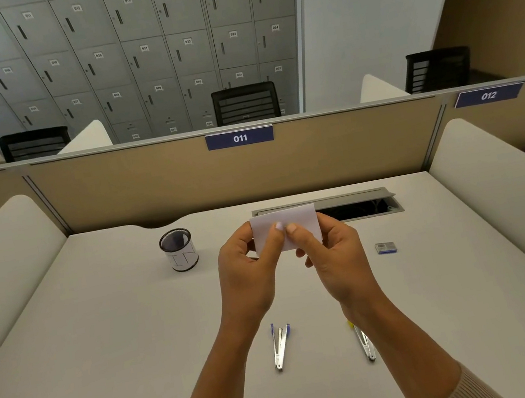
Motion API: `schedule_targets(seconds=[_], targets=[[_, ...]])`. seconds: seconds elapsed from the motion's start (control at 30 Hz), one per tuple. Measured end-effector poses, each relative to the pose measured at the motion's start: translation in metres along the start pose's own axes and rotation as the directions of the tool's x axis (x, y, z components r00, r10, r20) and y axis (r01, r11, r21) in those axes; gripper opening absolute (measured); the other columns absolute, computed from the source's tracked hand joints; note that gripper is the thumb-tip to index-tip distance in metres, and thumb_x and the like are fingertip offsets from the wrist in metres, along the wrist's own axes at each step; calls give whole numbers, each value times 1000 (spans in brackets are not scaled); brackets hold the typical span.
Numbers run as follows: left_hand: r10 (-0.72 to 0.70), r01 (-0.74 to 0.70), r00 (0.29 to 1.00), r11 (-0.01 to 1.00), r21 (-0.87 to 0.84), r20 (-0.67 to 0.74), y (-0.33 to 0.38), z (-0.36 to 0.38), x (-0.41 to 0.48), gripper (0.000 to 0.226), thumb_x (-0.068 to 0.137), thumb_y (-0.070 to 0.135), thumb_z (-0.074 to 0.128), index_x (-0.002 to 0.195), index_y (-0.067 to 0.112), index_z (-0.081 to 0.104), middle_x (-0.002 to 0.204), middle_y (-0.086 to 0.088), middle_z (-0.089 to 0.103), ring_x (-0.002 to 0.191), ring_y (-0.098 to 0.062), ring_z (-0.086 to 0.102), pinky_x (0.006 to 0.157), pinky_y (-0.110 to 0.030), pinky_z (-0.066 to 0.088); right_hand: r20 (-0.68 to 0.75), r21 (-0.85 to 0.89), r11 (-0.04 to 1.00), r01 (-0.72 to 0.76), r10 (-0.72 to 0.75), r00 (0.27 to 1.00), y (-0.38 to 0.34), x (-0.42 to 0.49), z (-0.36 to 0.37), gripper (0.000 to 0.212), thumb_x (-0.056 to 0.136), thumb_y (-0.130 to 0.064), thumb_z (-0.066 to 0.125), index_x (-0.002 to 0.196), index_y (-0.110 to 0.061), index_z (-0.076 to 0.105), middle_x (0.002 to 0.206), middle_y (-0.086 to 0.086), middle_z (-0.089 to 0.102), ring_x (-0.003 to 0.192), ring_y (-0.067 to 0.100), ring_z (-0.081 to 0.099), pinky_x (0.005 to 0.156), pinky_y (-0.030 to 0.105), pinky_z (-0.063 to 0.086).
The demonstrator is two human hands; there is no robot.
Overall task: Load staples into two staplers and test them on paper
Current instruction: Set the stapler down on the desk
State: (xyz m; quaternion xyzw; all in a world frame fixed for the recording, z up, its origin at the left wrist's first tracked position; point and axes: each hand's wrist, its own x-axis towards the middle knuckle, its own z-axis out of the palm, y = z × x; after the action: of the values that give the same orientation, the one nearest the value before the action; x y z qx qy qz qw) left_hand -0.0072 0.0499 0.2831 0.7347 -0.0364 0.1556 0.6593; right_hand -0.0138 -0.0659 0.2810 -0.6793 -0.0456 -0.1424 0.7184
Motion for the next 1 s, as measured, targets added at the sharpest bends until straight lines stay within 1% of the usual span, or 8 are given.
schedule_targets(seconds=[0.23,0.4,0.53,0.63,0.7,0.8,0.9,1.0], targets=[[24,-24,1000,999,24,3,-3,-2,2,35,82,44,61,106,19,69,91,2,71,79,-17,62,59,-15,51,-10,-12,999,42,-42,999,2,1,-3,21,75,-45,65,92,-35,65,73,-21,69,71,-3,64,57,8,48],[12,-12,1000,1000,-3,-11,-4,0,0,33,81,43,61,104,20,68,89,-1,71,74,-18,62,58,-12,50,16,-27,998,52,-51,999,3,3,-6,14,81,-43,61,92,-35,64,74,-25,67,75,-4,63,59,8,48],[16,-18,999,998,-55,-43,-3,-1,-1,21,82,46,57,95,32,65,89,6,69,73,-16,64,56,-13,50,8,-31,998,61,-61,998,8,3,-8,7,91,-31,60,92,-37,62,76,-28,66,78,-5,64,59,8,49],[7,-16,995,996,-89,-103,-4,-5,-1,22,84,53,51,93,36,60,87,12,67,72,-11,64,57,-16,51,17,-82,988,128,-127,992,10,1,-11,9,88,-35,62,96,-37,64,84,-21,67,85,3,64,64,12,50],[-43,33,993,995,-93,-114,-6,-7,-1,31,84,61,43,91,34,57,86,12,66,72,-6,64,59,-19,51,-17,-192,949,248,-256,966,12,0,-14,15,82,-34,68,95,-40,65,91,-17,64,89,8,61,68,11,48],[-185,183,982,981,-57,-24,-8,-8,-2,49,79,70,28,92,31,55,87,8,69,81,-11,65,64,-24,49,-33,-290,860,420,-448,893,19,0,-18,23,76,-20,76,95,-33,71,99,-8,61,96,13,59,80,18,47],[-278,283,957,958,-54,88,-6,-9,-3,60,75,73,21,93,31,60,76,6,73,77,-13,67,64,-24,50,-52,-327,833,447,-488,871,25,0,-22,28,75,-9,79,93,-30,72,106,-6,58,101,22,56,83,33,50],[-275,290,951,953,-92,140,-4,-9,-6,45,80,68,34,85,37,66,70,9,71,69,-9,69,60,-20,54,-42,-365,812,455,-503,863,28,-1,-22,42,74,3,78,93,-34,70,111,-13,54,104,18,51,80,29,48]])
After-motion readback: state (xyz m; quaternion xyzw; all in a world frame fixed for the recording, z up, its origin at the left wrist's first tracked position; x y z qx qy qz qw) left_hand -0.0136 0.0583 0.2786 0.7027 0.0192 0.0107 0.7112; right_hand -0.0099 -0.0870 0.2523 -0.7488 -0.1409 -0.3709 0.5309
